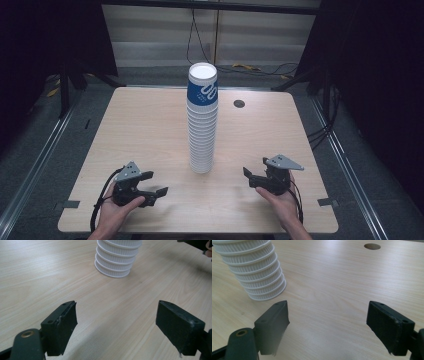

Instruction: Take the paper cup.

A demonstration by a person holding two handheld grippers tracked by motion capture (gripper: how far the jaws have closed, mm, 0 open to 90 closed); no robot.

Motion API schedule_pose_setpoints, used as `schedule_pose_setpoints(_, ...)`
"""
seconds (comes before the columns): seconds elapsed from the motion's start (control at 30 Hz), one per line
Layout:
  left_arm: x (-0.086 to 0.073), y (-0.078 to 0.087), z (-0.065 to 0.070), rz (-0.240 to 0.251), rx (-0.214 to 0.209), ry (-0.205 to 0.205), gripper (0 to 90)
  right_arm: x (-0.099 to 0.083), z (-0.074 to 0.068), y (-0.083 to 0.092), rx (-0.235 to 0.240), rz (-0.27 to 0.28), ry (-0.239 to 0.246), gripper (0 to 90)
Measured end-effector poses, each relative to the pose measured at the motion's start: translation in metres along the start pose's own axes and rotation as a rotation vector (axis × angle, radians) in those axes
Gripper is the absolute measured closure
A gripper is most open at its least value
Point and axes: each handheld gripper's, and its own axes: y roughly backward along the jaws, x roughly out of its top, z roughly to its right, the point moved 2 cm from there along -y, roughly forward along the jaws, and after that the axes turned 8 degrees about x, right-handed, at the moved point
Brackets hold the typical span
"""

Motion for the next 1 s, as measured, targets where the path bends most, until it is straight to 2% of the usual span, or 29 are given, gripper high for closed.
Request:
schedule_pose_setpoints(0.17, 0.001, 0.001, 0.0, 0.007, 0.005, -0.001, 17.0, 0.0, -0.001, -0.001, 0.028, -0.008, -0.01, 18.7)
schedule_pose_setpoints(0.27, -0.001, 0.0, -0.002, -0.004, -0.007, 0.028, 16.8, 0.001, -0.003, 0.0, 0.044, 0.001, -0.011, 18.7)
schedule_pose_setpoints(0.37, 0.0, 0.0, -0.003, -0.006, 0.013, 0.01, 16.8, 0.002, -0.005, 0.001, 0.07, -0.001, -0.01, 18.7)
schedule_pose_setpoints(0.47, 0.0, 0.0, -0.003, -0.003, 0.015, 0.006, 16.8, 0.004, -0.007, 0.001, 0.081, 0.001, -0.009, 18.7)
schedule_pose_setpoints(0.67, -0.001, 0.002, -0.003, 0.002, 0.015, 0.012, 16.8, 0.009, -0.013, 0.0, 0.113, -0.002, 0.013, 18.6)
schedule_pose_setpoints(0.77, -0.002, 0.002, -0.002, 0.0, 0.014, 0.011, 16.8, 0.012, -0.016, 0.001, 0.133, 0.01, 0.009, 18.6)
schedule_pose_setpoints(0.9, 0.0, 0.002, -0.002, 0.003, 0.024, -0.002, 16.9, 0.02, -0.021, 0.001, 0.137, 0.008, 0.048, 20.1)
schedule_pose_setpoints(1.0, -0.001, 0.002, -0.002, 0.003, 0.023, 0.0, 16.9, 0.024, -0.022, 0.001, 0.154, 0.019, 0.047, 20.0)
